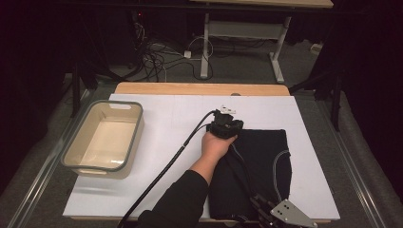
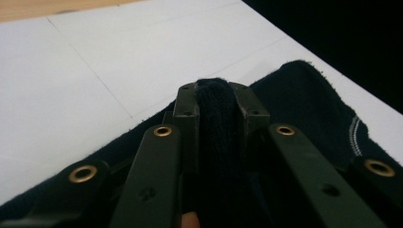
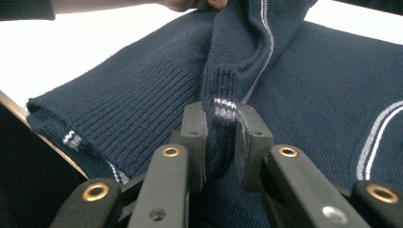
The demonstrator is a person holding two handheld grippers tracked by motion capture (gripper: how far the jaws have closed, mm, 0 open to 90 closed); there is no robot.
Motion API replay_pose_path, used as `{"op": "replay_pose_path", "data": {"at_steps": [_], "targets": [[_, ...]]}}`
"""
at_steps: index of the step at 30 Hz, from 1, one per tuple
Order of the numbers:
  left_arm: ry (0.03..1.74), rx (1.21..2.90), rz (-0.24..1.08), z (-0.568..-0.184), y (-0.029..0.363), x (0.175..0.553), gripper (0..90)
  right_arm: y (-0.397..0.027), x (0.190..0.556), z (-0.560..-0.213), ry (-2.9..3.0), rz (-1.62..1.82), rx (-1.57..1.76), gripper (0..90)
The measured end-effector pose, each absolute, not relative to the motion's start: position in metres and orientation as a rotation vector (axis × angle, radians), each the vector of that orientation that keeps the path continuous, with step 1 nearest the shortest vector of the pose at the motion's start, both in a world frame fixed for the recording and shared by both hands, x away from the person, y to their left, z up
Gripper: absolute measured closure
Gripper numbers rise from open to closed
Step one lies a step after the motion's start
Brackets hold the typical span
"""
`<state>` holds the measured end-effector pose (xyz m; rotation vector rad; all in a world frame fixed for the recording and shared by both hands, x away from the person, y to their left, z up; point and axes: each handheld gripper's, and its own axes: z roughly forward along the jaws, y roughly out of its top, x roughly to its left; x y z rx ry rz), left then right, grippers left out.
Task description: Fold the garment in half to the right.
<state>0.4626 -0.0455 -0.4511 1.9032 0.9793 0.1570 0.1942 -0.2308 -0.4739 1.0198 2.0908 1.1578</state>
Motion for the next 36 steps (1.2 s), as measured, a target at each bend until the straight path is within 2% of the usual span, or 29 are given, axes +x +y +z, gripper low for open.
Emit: {"op": "replay_pose_path", "data": {"at_steps": [3,9,19,26,29,31,36], "targets": [[0.961,1.933,0.167,-0.452,-0.044,0.461,65.2,-0.231,0.194,-0.476,2.096,1.158,1.022,77.1],[0.947,1.955,0.161,-0.449,-0.031,0.451,41.2,-0.231,0.195,-0.477,2.107,1.157,1.016,77.0],[0.915,1.927,0.182,-0.450,0.008,0.427,22.8,-0.228,0.194,-0.477,2.107,1.140,1.013,77.0],[0.874,1.954,0.254,-0.456,0.033,0.404,13.3,-0.228,0.194,-0.478,2.107,1.137,1.014,77.0],[0.878,1.949,0.272,-0.461,0.048,0.394,13.1,-0.228,0.194,-0.478,2.109,1.137,1.013,77.0],[0.888,1.955,0.281,-0.464,0.056,0.389,7.3,-0.228,0.194,-0.478,2.111,1.136,1.010,77.0],[0.920,1.950,0.276,-0.473,0.082,0.376,0.3,-0.227,0.194,-0.478,2.110,1.133,1.009,77.0]]}}
